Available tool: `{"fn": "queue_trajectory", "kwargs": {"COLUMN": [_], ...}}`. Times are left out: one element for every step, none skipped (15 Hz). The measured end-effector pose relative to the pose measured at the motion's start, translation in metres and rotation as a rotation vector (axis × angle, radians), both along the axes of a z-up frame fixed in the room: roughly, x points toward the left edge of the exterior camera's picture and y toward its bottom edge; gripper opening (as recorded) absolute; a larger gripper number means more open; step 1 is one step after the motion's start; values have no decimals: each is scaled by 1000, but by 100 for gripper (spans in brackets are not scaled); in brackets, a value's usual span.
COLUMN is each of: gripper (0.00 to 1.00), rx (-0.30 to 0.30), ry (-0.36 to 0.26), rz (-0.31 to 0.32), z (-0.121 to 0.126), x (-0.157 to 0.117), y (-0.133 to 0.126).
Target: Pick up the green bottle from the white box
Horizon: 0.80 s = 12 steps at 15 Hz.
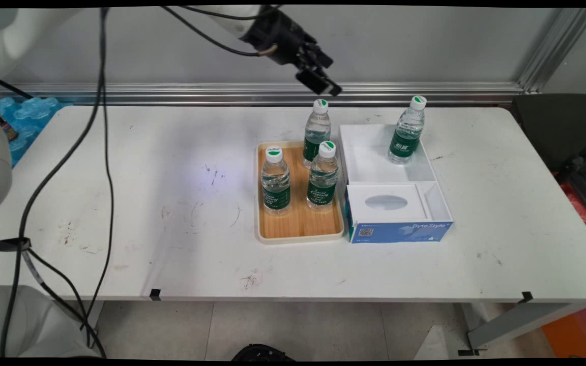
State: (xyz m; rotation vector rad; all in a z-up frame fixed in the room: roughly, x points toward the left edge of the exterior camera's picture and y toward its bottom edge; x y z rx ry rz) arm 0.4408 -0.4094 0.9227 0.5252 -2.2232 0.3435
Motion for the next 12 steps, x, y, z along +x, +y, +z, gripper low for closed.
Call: {"fn": "queue_trajectory", "kwargs": {"gripper": [100,100,100,100,100,100,100,100,100,100,100,100], "rx": [-4,-8,-11,-12,-13,-15,-16,-18,-20,-21,-22,-23], "ry": [9,19,27,33,40,45,51,58,64,69,73,78], "rz": [3,7,8,10,14,16,18,21,23,25,27,29], "z": [-3,-6,-10,-12,-16,-19,-24,-29,-35,-41,-46,-52], "x": [-9,-19,-27,-33,-40,-45,-52,-60,-67,-74,-80,-86], "y": [-5,-10,-14,-17,-20,-23,-27,-32,-37,-41,-45,-49]}}
